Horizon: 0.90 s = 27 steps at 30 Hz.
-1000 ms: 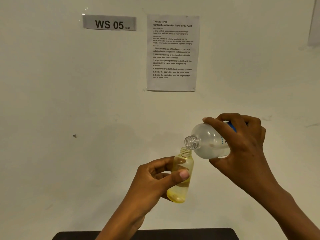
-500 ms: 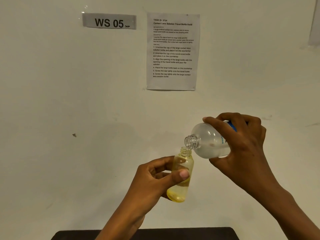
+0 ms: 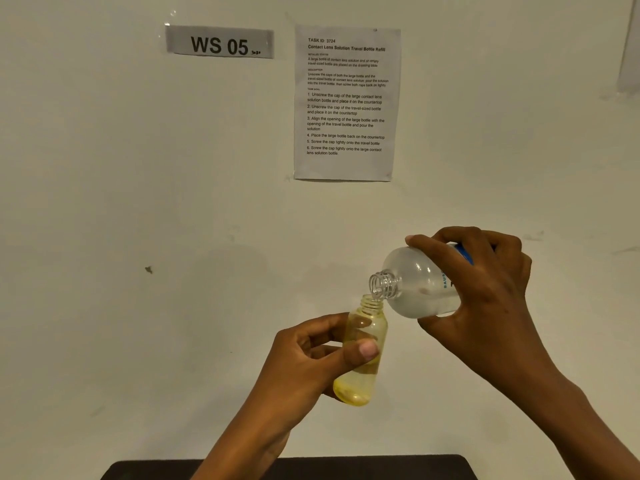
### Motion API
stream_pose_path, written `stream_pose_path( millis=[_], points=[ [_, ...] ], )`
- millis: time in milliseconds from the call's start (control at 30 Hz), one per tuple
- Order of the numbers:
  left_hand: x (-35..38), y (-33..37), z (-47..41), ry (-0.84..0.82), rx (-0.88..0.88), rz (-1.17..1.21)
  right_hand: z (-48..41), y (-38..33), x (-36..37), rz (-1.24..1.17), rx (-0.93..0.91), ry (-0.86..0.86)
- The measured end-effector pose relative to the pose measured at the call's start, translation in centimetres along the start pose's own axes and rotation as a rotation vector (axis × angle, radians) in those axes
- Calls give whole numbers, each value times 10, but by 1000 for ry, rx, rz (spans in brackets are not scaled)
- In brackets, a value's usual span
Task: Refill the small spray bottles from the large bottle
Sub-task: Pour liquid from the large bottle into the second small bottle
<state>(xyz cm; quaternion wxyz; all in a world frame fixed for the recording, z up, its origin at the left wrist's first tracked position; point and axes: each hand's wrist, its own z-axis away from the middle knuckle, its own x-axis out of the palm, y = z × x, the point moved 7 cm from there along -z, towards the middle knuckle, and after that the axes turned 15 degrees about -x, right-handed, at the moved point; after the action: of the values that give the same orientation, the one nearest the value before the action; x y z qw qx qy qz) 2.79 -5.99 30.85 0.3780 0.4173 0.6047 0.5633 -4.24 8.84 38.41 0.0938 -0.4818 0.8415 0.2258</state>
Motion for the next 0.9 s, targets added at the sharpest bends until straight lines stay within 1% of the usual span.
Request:
stream_pose_path(
  millis=[300, 500, 900],
  points=[
    [-1, 0, 0, 3, 2, 8, 0, 1, 2, -20, 16, -30],
    [0, 0, 0, 0, 6, -5, -1, -1, 1, -16, -8, -15],
    [0, -1, 0, 2, 0, -8, -1, -1, -1, 2, 4, 5]
  ],
)
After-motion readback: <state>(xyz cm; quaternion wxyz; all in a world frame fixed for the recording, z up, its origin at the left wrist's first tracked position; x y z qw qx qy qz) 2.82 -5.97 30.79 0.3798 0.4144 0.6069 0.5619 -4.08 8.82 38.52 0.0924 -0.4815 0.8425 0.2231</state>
